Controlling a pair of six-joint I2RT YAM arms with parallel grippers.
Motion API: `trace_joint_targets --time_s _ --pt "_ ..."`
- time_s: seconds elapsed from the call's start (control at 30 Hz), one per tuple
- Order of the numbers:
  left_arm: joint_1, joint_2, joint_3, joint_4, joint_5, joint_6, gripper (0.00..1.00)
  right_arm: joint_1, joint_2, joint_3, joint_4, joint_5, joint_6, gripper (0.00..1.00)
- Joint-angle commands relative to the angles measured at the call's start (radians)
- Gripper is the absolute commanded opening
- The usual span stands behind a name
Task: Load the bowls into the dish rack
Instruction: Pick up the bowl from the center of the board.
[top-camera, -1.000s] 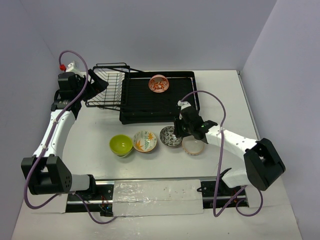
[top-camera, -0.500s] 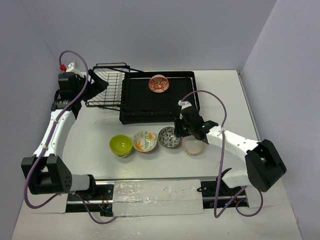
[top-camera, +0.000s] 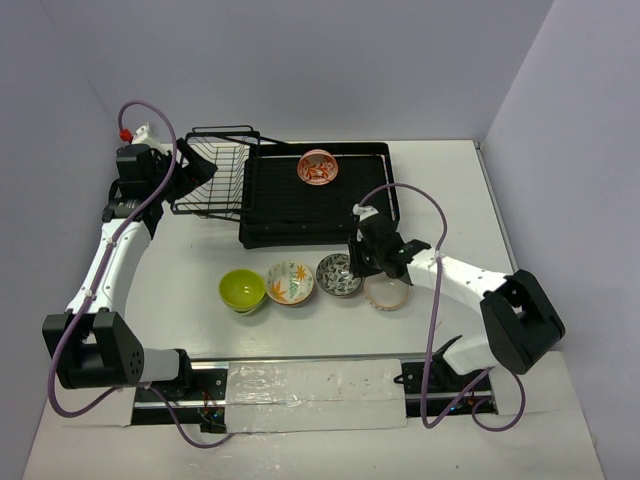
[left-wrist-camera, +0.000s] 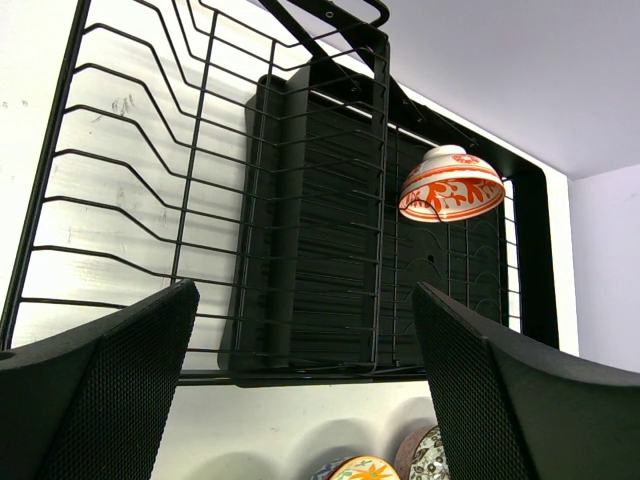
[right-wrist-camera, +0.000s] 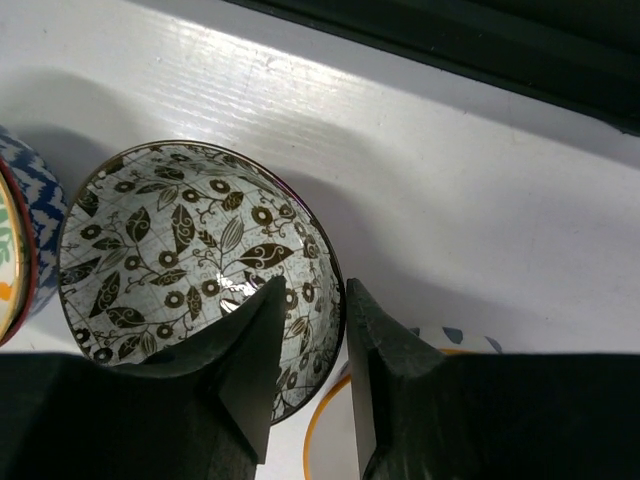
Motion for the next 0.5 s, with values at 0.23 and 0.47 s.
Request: trace_joint_targets --time_s 0.23,0.47 --pt "0.004 0.000 0.002 0.052 0.027 0.000 0.93 -0.005 0.024 0.056 -0.003 -0.019 -0.014 0.32" --pt "0.003 0.004 0.002 0.054 0.032 -0.001 0.93 -0.005 0.041 0.067 -0.013 -0.017 -0.016 0.20"
